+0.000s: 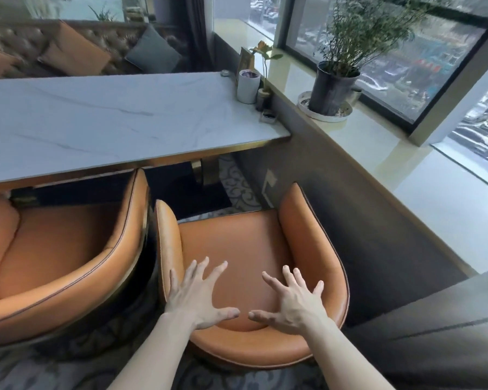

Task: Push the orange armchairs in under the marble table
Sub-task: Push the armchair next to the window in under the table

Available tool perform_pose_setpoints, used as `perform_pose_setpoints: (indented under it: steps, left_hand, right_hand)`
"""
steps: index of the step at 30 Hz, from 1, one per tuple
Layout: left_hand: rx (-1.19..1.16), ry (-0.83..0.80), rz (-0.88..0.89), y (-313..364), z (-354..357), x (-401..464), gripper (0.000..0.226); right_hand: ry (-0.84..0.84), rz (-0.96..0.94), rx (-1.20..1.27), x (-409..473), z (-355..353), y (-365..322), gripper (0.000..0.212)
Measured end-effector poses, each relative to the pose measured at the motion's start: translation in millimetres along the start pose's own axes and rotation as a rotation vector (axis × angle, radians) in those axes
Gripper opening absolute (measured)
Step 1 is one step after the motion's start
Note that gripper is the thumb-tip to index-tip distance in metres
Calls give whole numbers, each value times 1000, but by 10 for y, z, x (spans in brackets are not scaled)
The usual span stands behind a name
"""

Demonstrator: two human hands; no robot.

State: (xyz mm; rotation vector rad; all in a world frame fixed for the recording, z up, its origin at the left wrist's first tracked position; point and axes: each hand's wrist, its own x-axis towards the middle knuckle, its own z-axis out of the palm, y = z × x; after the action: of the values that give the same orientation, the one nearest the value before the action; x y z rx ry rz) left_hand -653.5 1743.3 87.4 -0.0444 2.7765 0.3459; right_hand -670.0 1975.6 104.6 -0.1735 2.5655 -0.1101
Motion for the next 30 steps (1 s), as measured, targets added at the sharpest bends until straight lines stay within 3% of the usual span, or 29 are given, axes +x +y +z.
perform_pose_setpoints:
  steps: [9, 18, 24, 30]
  left_hand:
    - [-62, -145, -108, 730, 717, -298, 112]
    - [-52, -241, -86, 976, 1277, -322, 107]
    - [-71, -254, -71, 946, 1482, -402, 89]
    - [-67, -191, -60, 917, 1507, -404, 72]
  right_hand:
    - [-83, -164, -111, 151, 472, 1029, 114]
    - [-126, -253, -122, 205, 919, 1353, 113]
    - [-7, -301, -184, 175, 1150, 1386, 85]
    - [-9, -324, -216, 212, 1156, 1392, 82]
